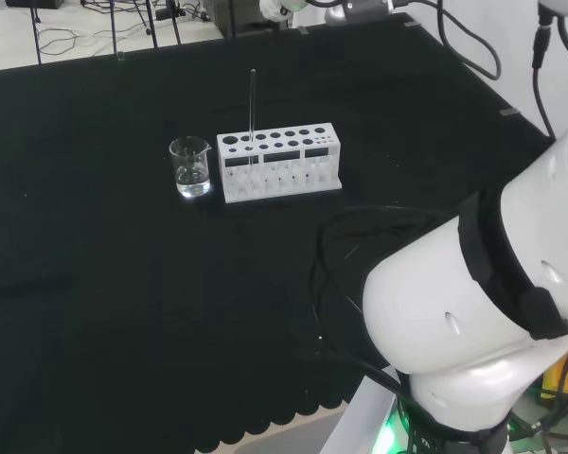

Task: Take the glass rod from the white test tube rack.

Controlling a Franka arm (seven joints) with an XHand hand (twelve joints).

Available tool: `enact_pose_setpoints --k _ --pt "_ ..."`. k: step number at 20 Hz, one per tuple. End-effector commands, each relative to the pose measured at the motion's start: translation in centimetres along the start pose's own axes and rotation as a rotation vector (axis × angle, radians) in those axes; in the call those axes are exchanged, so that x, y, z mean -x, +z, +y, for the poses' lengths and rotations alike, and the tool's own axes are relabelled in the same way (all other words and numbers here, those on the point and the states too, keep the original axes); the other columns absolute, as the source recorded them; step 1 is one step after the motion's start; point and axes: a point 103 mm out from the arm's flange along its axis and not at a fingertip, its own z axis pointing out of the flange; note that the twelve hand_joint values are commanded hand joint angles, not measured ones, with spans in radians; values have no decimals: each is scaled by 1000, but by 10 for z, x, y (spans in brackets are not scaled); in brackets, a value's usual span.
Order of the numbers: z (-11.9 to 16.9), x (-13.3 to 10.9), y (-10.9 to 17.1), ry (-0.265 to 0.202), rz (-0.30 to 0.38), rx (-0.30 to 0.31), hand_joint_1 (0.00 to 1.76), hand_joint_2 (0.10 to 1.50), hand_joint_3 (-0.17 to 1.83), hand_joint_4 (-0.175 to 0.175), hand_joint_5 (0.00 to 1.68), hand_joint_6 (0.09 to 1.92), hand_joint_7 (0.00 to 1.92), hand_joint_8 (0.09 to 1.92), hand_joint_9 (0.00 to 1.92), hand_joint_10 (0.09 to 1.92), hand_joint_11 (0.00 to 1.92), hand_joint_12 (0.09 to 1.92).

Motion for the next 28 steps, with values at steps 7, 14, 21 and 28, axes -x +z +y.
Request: enact_pose_setpoints --k 7,14,21,28 --pt "49 -16 27 -51 -9 -40 667 1074 -175 -85 41 87 0 475 0 722 0 1036" --pt "66 -16 45 -70 4 -76 639 1087 -175 -86 49 87 0 523 0 828 0 1085" --pt "85 -10 89 -78 -13 -97 607 1099 -175 -89 55 87 0 552 0 873 0 1099" --pt "97 -10 117 -72 -19 -138 571 1112 -175 -89 59 87 0 606 0 895 0 1104"
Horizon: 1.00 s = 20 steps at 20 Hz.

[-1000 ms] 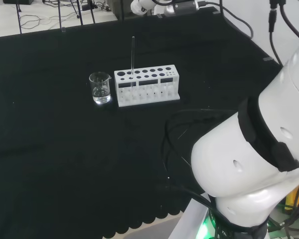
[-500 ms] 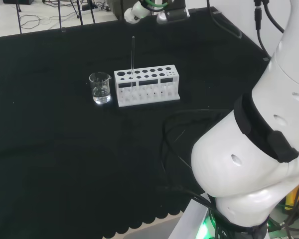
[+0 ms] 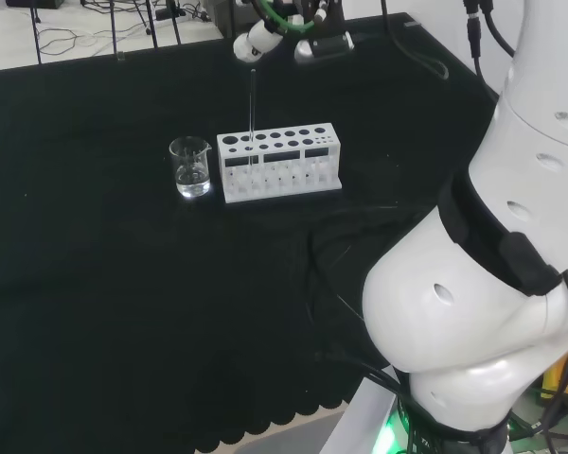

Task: Take the glass rod from the white test tube rack.

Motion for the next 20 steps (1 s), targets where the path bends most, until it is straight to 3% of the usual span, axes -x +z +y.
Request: enact_pose_setpoints --k 1,13,20 --pt "22 2 36 1 -16 -33 567 1114 -175 -89 60 87 0 611 1 898 0 1105" --pt "41 0 70 -5 -1 -85 550 1117 -175 -90 68 87 0 704 56 925 0 1140" --pt "42 4 74 3 9 -88 549 1121 -175 -98 95 87 89 854 340 907 0 1356"
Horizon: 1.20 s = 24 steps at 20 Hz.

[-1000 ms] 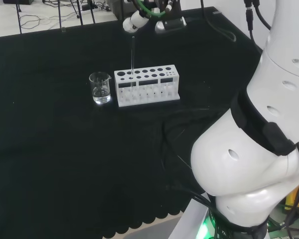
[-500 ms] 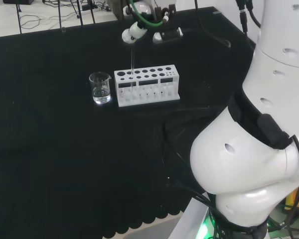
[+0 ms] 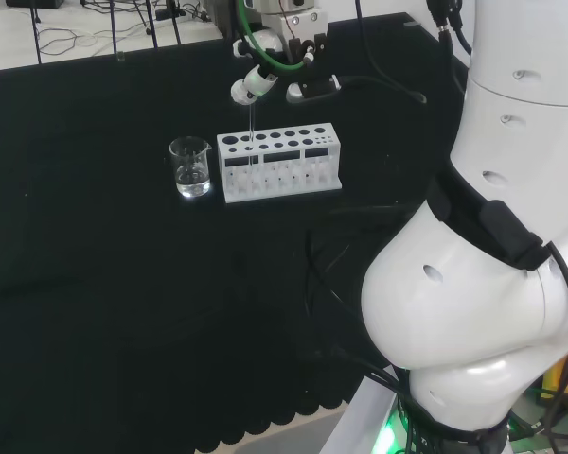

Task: Take the glass rod from the white test tube rack.

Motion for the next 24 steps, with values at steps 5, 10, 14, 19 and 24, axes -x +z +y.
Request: enact_pose_setpoints --k 5,10,14,19,24 --pt "2 2 1 -10 25 3 568 1126 -175 -112 126 87 225 912 557 911 40 1449" --pt "2 2 1 -8 16 17 641 1122 -175 -138 254 87 401 924 692 909 172 1424" --pt "3 3 0 -5 15 25 680 1125 -175 -156 379 87 556 953 782 925 257 1405" --pt "5 1 2 -5 16 35 712 1131 -175 -164 424 107 624 972 832 936 318 1387" --pt "8 -1 3 -1 11 34 735 1139 -175 -170 458 129 654 980 862 943 358 1378"
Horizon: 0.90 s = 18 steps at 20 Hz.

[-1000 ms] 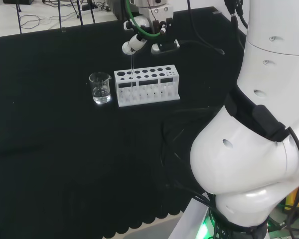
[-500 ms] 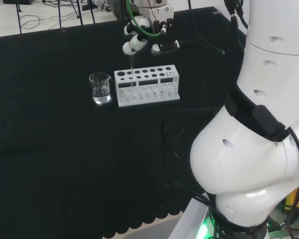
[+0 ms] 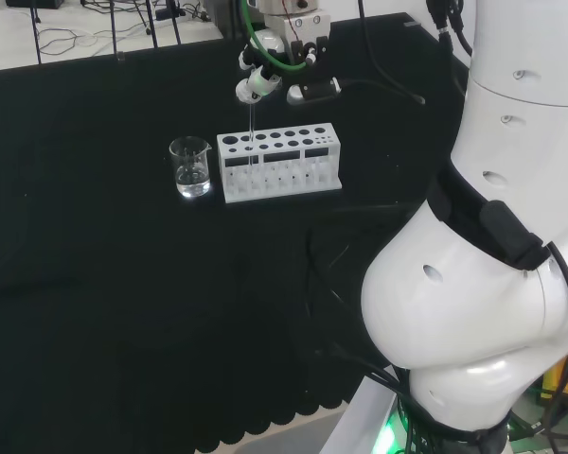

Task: Take the glass rod from the white test tube rack.

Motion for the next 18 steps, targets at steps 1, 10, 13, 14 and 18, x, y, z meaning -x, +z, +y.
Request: enact_pose_setpoints --k 1,10,13,14,18 --pt "3 -2 1 2 -15 -5 740 1140 -175 -173 474 182 659 976 869 937 370 1372" --pt "7 2 6 -17 3 38 865 1162 -175 -175 510 1020 754 945 1025 879 695 1268" --pt "7 -3 5 -35 3 46 909 1174 -175 -175 529 1056 801 933 1122 866 818 1221" --pt "7 -4 4 -43 8 53 916 1178 -175 -175 531 1062 812 933 1141 863 841 1213" --pt "8 -6 4 -52 7 53 927 1186 -175 -175 544 1075 833 933 1170 861 876 1204"
